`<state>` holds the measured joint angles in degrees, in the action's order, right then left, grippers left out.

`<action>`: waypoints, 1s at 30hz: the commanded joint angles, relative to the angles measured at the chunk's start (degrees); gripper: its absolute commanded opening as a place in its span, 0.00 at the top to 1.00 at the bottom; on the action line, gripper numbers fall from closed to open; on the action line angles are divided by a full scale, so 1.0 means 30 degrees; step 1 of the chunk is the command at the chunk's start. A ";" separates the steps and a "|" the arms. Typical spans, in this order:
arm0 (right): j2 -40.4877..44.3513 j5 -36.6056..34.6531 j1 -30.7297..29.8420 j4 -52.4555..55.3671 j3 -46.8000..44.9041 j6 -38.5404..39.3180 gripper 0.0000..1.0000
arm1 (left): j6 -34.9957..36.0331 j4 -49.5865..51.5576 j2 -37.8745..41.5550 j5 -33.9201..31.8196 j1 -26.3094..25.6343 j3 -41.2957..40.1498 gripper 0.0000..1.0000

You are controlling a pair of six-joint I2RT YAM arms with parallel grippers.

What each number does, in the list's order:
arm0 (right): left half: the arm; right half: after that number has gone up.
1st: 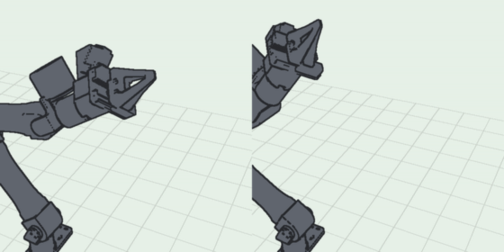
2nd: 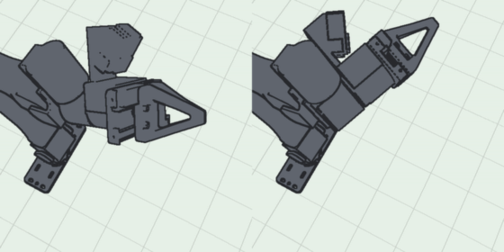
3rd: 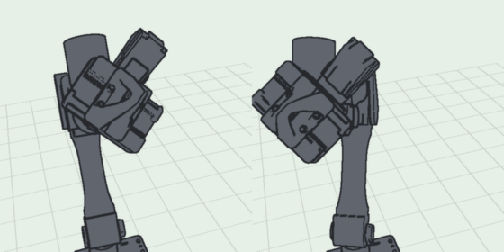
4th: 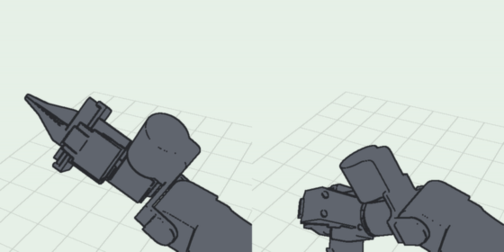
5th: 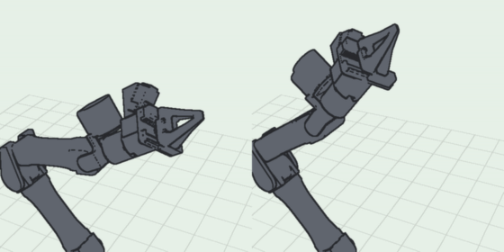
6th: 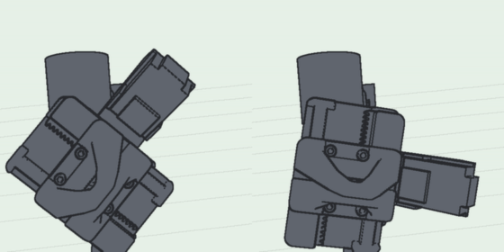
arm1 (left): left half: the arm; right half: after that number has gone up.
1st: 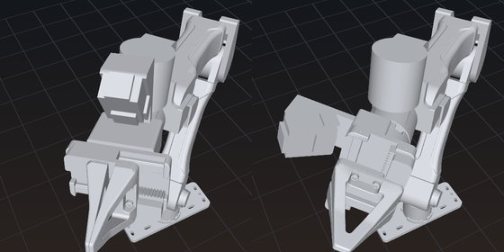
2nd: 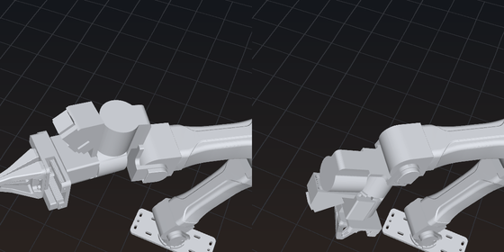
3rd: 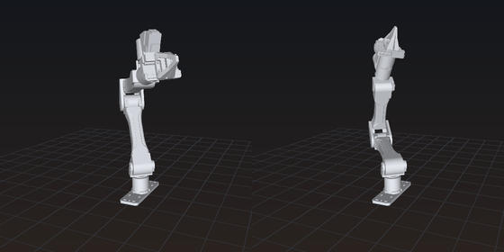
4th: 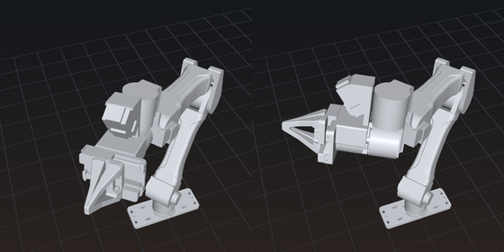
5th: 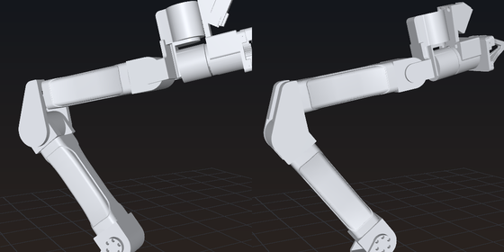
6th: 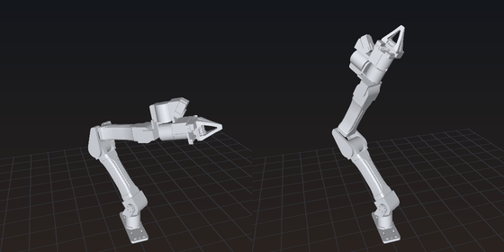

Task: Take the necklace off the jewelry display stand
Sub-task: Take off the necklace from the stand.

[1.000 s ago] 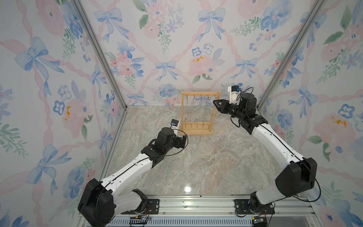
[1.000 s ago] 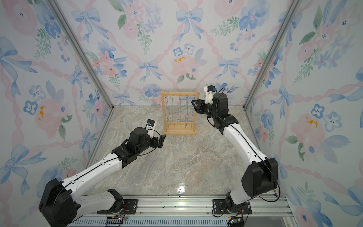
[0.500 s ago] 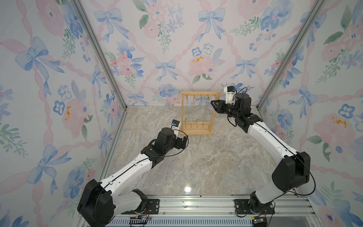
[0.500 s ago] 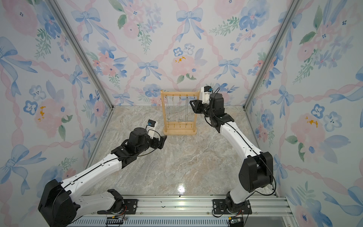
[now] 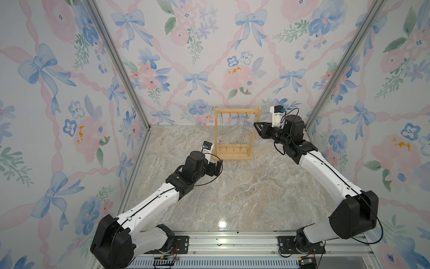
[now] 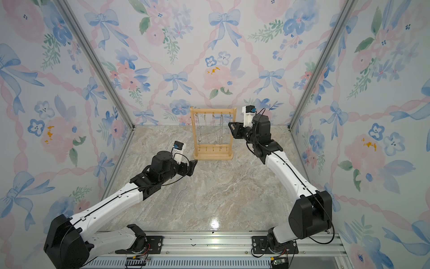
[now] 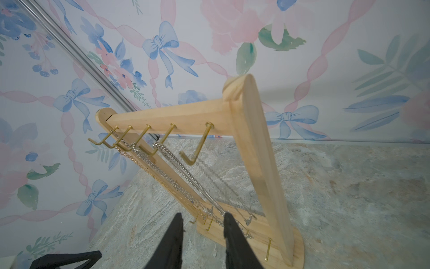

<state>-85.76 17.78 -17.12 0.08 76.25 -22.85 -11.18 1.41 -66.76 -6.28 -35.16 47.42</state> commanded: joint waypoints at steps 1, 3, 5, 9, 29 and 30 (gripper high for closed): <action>-0.0661 0.0251 0.0142 0.0304 0.1019 0.0407 0.68 | -0.0287 0.0146 -0.0284 0.0278 0.0073 0.0395 0.02; -0.0850 0.0255 0.0065 0.0225 0.1154 0.0599 0.68 | -0.0273 0.0147 -0.0276 0.0307 0.0088 0.0395 0.02; -0.1024 0.0254 0.0003 0.0050 0.1285 0.0619 0.68 | -0.0273 0.0164 -0.0294 0.0308 0.0116 0.0417 0.02; -0.1493 -0.0185 -0.0063 0.0551 0.1970 0.0956 0.68 | -0.0400 0.0156 -0.0480 0.0683 0.0293 0.0512 0.02; -0.2858 -0.0097 -0.0125 0.0676 0.3455 0.1150 0.76 | -0.0423 0.0181 -0.0596 0.0802 0.0394 0.0512 0.02; -0.2881 -0.0065 -0.0150 0.0698 0.3496 0.1157 0.77 | -0.0437 0.0194 -0.0598 0.0822 0.0388 0.0512 0.02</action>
<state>-93.93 17.54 -17.04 1.63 84.71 -20.08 -11.73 1.41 -68.01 -4.58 -34.46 47.48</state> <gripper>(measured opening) 0.234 0.980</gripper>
